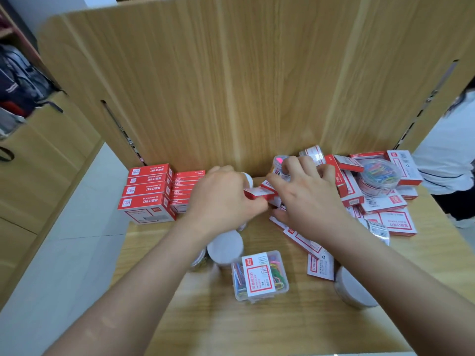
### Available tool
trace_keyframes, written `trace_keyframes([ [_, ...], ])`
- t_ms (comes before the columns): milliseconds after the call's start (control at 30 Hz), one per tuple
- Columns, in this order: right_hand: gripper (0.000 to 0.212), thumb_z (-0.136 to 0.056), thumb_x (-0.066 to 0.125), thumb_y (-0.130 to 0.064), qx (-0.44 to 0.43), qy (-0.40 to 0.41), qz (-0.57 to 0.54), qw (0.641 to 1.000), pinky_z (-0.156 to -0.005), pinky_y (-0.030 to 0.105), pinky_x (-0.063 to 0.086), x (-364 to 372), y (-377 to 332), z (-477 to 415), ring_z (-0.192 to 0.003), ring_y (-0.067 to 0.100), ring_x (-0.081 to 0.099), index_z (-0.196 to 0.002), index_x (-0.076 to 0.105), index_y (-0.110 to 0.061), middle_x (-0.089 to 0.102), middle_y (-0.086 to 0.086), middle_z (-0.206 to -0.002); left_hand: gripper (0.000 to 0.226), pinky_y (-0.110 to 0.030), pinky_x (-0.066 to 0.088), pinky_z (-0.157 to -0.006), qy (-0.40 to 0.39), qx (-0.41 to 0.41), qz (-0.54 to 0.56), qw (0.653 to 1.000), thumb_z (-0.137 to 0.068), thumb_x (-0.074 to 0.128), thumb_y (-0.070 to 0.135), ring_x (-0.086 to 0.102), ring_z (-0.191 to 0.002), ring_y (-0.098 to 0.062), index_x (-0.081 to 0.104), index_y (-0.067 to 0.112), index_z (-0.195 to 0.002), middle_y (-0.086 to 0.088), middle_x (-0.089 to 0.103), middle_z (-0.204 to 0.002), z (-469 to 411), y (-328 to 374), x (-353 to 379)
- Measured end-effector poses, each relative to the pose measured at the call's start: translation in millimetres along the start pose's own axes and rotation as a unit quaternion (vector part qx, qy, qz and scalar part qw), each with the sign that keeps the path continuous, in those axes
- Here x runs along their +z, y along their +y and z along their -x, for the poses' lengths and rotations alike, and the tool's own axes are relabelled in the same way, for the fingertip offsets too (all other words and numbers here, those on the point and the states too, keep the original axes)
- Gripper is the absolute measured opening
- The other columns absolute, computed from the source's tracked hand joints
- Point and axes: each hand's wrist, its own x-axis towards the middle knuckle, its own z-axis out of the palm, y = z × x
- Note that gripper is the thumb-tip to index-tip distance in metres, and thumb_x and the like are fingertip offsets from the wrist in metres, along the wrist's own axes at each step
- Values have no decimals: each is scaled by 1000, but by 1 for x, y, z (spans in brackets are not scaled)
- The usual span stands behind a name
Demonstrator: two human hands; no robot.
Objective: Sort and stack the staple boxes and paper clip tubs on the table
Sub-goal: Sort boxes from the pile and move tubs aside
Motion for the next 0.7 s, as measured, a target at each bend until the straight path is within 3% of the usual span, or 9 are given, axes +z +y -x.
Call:
trace_keyframes([
  [100,40,-58,72,-36,-41,-20,46,998,-71,39,27,1,-8,-9,-99,29,48,-95,63,-25,51,7,-104,18,-32,44,-66,24,-49,129,990,-69,68,41,54,-74,-9,69,27,-80,5,61,-73,15,-13,-19],
  [200,24,-59,72,-29,-86,-36,92,991,-71,38,35,-4,-15,-23,-89,27,53,-82,67,-26,54,3,-91,17,-34,47,-63,32,-64,153,986,-68,71,36,59,-69,-11,71,33,-85,6,66,-70,33,-23,-21],
  [267,20,-73,68,-30,-118,-56,119,984,-74,36,38,-11,-25,-31,-92,25,55,-92,68,-25,57,3,-97,16,-29,47,-63,47,-78,168,982,-69,71,34,60,-70,-8,70,35,-85,9,68,-73,44,-30,-17],
  [333,28,-92,43,-13,-135,-97,115,979,-73,34,36,-7,-38,-36,-101,28,55,-114,60,-10,53,13,-114,18,-17,42,-58,54,-99,175,978,-70,71,34,59,-67,-1,71,34,-87,14,65,-68,52,-36,-12],
  [433,44,-85,26,9,-128,-122,144,974,-52,26,29,-4,-53,-41,-97,25,59,-117,55,1,49,22,-118,19,-9,34,-52,49,-130,191,972,-70,71,36,52,-59,7,70,35,-89,20,55,-55,61,-44,-6],
  [567,31,-86,43,3,-143,-143,135,970,-46,24,23,-11,-49,-41,-88,19,59,-109,60,-8,53,15,-112,18,-13,33,-53,81,-127,215,965,-70,74,32,51,-64,-1,70,33,-88,18,55,-60,74,-50,-4],
  [700,9,-78,61,-19,-126,-68,85,986,-44,24,11,-28,-37,-40,-65,21,61,-86,59,-15,56,3,-89,18,-9,37,-56,116,-147,287,939,-68,74,28,52,-63,1,67,39,-80,28,60,-68,89,-61,-7],
])
